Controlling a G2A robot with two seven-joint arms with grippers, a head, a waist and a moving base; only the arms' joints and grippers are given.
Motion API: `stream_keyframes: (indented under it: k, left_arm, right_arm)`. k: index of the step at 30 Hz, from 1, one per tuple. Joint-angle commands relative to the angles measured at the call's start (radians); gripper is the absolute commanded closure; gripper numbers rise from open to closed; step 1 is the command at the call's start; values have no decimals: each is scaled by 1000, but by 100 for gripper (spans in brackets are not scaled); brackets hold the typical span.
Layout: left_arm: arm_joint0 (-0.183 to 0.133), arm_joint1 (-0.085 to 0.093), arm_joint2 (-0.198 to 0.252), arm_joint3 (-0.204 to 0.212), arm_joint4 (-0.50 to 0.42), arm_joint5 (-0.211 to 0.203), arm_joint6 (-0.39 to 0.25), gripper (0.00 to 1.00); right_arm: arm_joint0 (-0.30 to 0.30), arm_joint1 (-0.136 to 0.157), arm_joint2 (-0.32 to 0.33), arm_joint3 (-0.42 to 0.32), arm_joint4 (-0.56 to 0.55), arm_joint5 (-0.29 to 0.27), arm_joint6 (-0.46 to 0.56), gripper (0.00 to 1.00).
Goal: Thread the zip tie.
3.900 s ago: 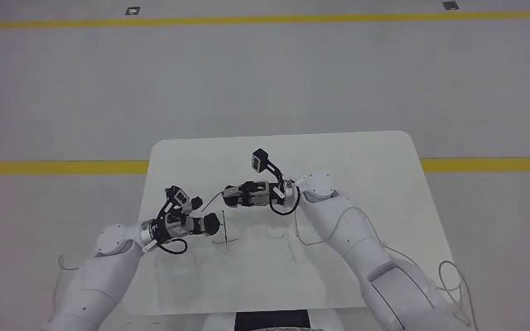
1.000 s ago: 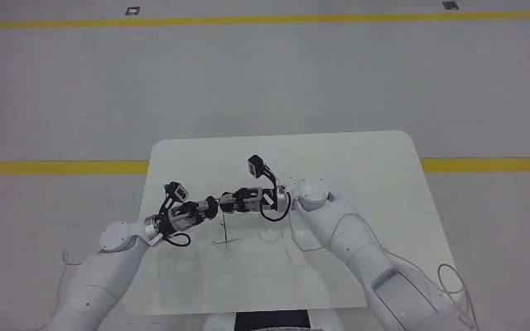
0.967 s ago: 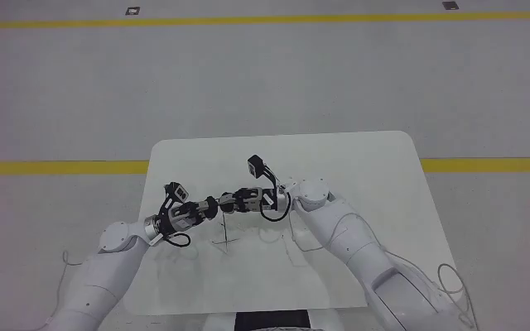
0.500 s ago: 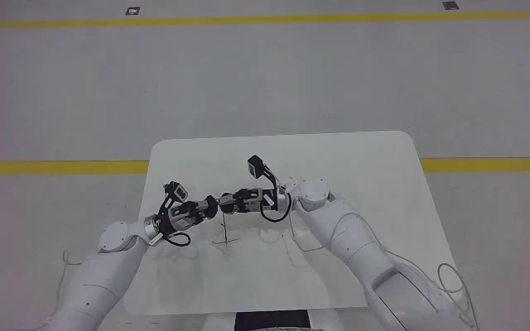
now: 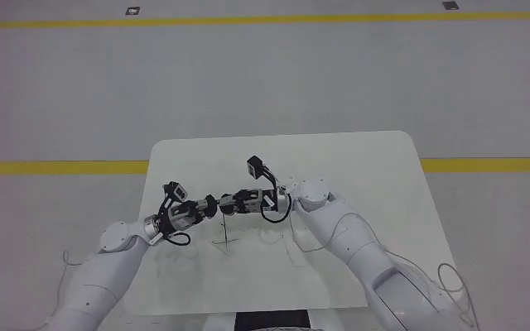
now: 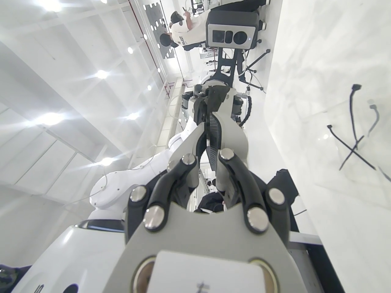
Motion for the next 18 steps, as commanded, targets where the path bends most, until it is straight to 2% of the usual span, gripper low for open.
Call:
stream_keyframes:
  k: [1, 6, 7, 8, 11, 18]
  left_arm:
    - [0, 0, 0, 0, 0, 0, 3, 100]
    - [-1, 1, 1, -1, 4, -2, 4, 100]
    - [-1, 1, 0, -2, 8, -4, 3, 100]
    - [-1, 1, -2, -2, 9, -4, 2, 100]
    - [3, 2, -15, -9, 8, -4, -3, 100]
    - [32, 4, -65, -32, 0, -4, -18, 100]
  right_arm:
    - [-1, 0, -2, -2, -1, 0, 0, 100]
    - [-1, 2, -4, -4, 2, 2, 0, 100]
    - [-2, 2, -3, -4, 4, 3, -3, 10]
    - [-3, 2, -2, -5, 7, 3, -7, 0]
    - [-4, 6, 7, -8, 13, -1, -15, 0]
    - [-15, 26, 48, -28, 9, -9, -29, 0]
